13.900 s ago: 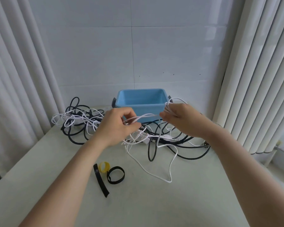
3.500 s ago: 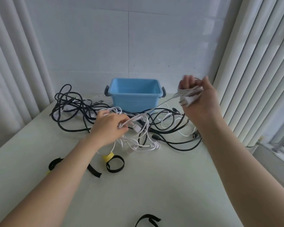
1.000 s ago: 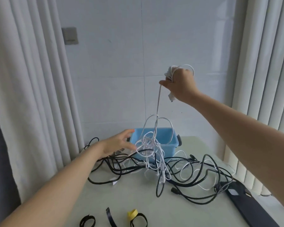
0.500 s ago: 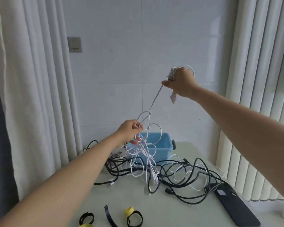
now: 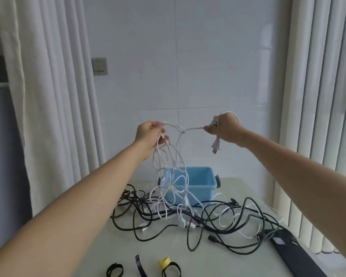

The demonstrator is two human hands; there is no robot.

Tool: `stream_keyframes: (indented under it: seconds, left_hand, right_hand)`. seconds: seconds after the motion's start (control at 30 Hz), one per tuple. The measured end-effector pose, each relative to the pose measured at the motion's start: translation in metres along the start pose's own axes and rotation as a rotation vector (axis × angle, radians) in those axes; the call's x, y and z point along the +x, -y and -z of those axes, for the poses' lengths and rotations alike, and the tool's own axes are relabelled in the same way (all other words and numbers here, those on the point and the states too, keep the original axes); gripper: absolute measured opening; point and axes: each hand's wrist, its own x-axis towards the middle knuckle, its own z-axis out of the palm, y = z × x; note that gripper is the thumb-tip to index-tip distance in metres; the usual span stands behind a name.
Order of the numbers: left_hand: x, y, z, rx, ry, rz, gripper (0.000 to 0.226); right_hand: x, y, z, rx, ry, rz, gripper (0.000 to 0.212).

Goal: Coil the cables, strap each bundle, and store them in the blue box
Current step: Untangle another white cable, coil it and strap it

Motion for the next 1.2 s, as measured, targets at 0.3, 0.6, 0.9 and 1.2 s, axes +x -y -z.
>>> stream_keyframes:
  seconds: [0.3, 0.6, 0.9, 1.2]
  left_hand:
    - [0.013, 0.008, 0.028, 0.084, -0.194, -0.031, 0.011]
    - [0.012, 0.059, 0.09, 0.202, -0.379, 0.135, 0.016]
    - [-0.007, 0.072, 0.067, 0.557, 0.011, 0.332, 0.027]
    - [-0.04, 0.063, -0.012, 0.456, 0.584, 0.131, 0.045]
  right_hand:
    - [-0.006, -0.016, 0.003, 0.038, -0.124, -0.148, 0.044]
    - [-0.029, -0.055, 0.012, 0.006, -0.353, -0.403, 0.033]
    - [-0.033, -0.042, -0.011, 0.441, -0.155, -0.307, 0.025]
    - [-0.027, 0.011, -0.021, 0.482, 0.005, 0.017, 0.032]
